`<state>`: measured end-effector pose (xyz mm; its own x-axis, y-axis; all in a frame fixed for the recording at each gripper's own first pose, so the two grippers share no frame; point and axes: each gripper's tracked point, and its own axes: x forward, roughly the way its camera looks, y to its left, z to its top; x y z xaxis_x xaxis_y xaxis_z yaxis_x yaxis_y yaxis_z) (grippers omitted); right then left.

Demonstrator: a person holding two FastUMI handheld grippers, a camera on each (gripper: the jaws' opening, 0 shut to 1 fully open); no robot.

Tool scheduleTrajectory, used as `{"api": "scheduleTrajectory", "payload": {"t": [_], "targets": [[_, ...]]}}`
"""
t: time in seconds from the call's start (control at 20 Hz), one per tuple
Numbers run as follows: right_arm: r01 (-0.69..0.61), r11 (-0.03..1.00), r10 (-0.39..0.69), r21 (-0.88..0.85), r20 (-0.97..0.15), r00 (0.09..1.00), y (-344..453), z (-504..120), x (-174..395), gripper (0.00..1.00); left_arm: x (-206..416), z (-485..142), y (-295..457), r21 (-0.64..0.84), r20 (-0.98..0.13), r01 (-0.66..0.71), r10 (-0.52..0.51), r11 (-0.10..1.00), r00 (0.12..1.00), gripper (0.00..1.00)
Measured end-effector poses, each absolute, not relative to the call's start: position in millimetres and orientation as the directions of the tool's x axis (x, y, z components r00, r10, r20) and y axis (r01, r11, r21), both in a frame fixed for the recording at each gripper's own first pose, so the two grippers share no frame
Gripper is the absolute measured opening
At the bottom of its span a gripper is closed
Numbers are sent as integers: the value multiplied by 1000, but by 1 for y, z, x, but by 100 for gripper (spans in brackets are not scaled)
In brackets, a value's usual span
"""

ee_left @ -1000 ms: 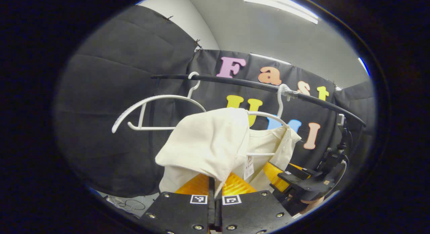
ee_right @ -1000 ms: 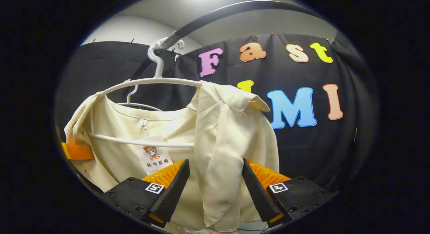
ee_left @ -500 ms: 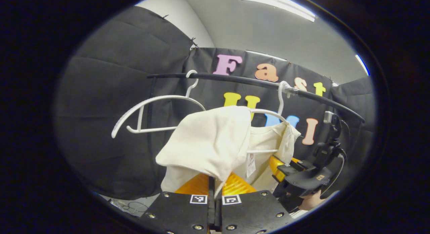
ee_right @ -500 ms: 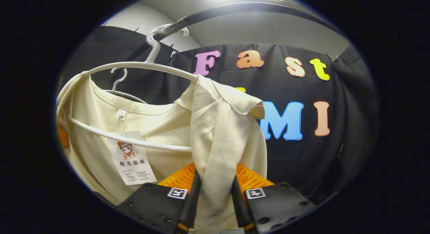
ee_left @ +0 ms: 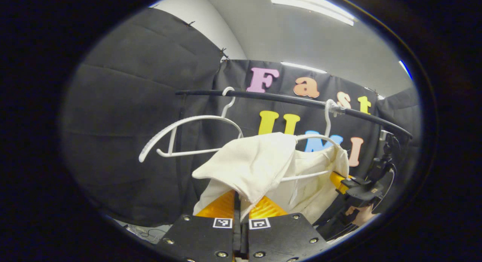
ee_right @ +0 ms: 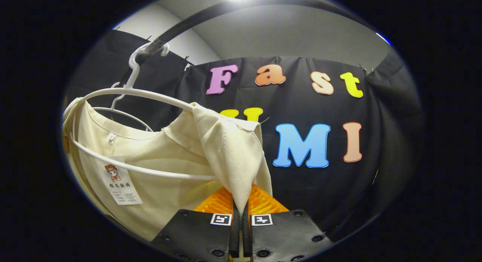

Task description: Grasp the clothes on the hanger with both hands and then place them into the laundry hamper below.

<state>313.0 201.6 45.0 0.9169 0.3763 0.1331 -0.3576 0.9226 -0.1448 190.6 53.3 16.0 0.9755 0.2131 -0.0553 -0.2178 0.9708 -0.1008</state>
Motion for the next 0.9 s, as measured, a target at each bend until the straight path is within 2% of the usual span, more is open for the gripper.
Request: {"api": "scheduleTrajectory", "payload": {"t": [0.25, 0.55, 0.7, 0.9], "targets": [[-280, 945, 313, -170, 216, 925, 177, 67, 331, 5, 190, 30, 73, -131, -9, -220, 221, 967, 975, 1], [-172, 961, 233, -215, 301, 925, 153, 89, 355, 5, 194, 43, 84, -247, -5, -221, 227, 944, 974, 1], [-163, 959, 229, -232, 296, 927, 151, 85, 364, 5, 191, 47, 80, -244, -26, -192, 192, 950, 981, 2], [-167, 950, 242, -265, 282, 928, 157, 78, 371, 4, 183, 47, 68, -147, -98, -113, 99, 983, 990, 0]]}}
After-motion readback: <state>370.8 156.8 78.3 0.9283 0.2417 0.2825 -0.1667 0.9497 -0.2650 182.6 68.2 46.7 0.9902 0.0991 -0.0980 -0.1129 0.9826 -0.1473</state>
